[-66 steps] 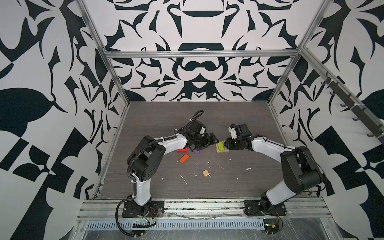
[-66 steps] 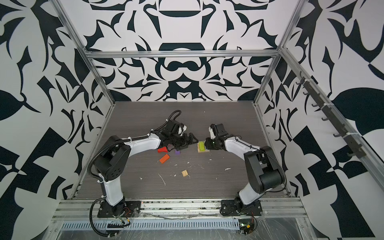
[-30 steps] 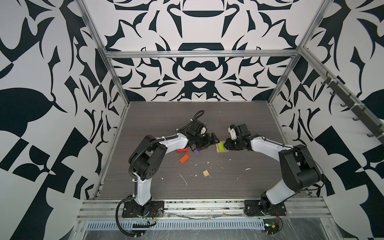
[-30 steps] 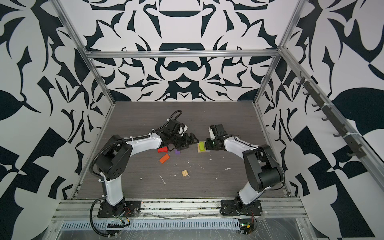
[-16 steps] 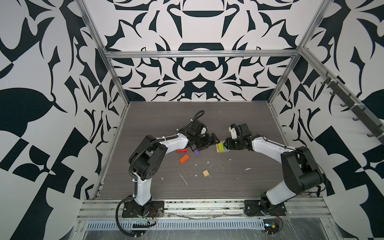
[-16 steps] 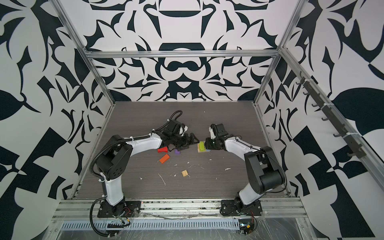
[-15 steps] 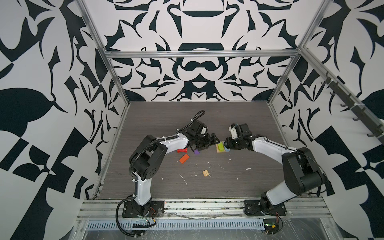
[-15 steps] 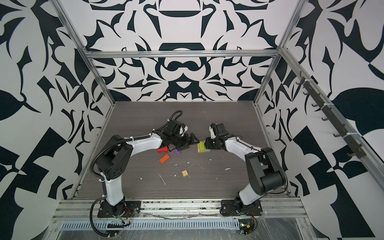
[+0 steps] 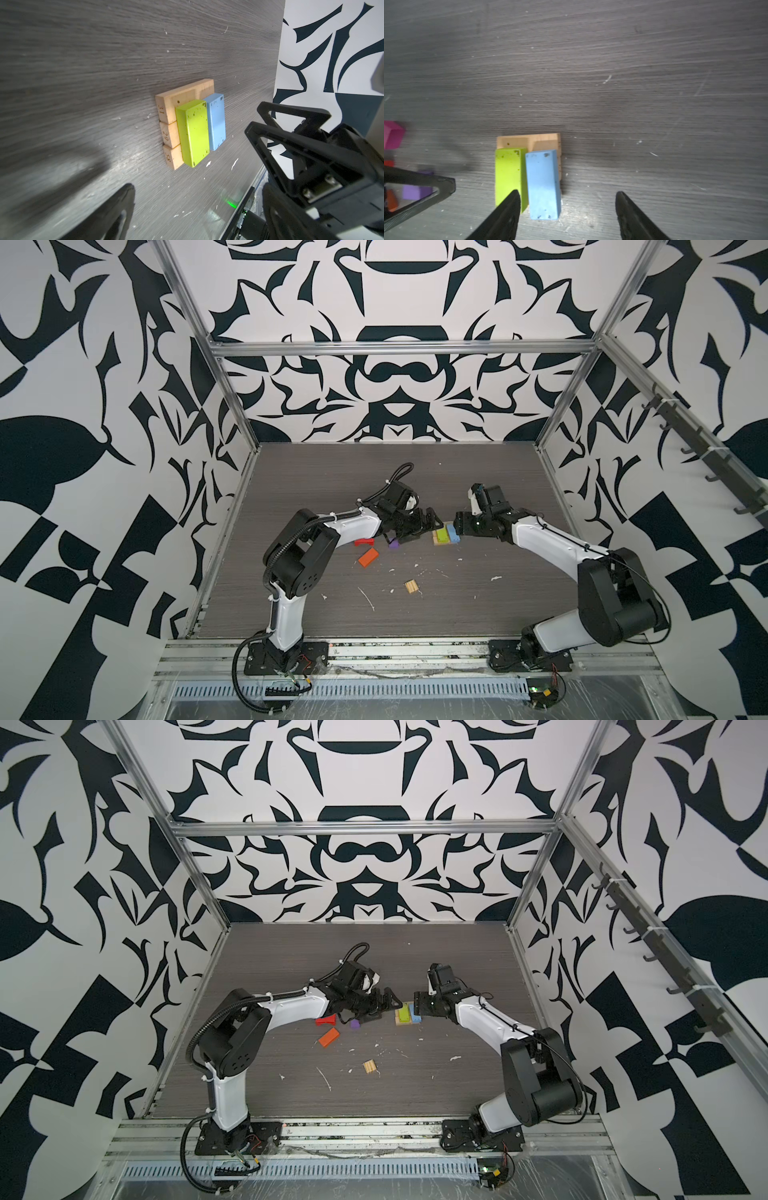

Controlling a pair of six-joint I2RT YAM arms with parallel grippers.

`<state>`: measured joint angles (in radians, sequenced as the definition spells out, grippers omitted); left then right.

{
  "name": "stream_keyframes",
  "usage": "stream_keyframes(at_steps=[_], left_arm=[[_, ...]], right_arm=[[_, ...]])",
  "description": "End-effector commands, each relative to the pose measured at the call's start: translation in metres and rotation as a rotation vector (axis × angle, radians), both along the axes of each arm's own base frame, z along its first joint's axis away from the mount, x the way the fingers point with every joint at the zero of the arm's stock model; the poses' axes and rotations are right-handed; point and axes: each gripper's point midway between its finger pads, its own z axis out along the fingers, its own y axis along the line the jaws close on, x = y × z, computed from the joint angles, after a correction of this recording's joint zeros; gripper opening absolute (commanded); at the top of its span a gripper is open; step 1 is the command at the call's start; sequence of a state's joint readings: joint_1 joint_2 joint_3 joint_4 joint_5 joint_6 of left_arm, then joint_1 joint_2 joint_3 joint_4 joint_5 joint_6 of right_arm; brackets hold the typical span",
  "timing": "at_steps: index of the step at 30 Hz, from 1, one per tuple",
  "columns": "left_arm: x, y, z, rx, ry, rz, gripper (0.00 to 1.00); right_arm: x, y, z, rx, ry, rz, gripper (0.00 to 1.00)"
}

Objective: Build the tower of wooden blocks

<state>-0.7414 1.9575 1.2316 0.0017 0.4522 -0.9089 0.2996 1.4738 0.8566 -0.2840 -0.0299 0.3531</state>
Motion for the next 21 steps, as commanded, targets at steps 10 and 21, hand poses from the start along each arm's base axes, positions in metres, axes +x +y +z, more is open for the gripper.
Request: stream_keyframes(at_steps=[10,21], left_arm=[[0.003,-0.019,0.002,-0.048,0.015,-0.008,0.98],[0.007,-0.026,0.0,-0.063,0.032,-0.01,0.98]], right_arm=[[-0.003,-0.044,-0.025,0.038,0.087,-0.184,0.77],[0.002,-0.026,-0.032,0.122,0.081,-0.124,0.76]])
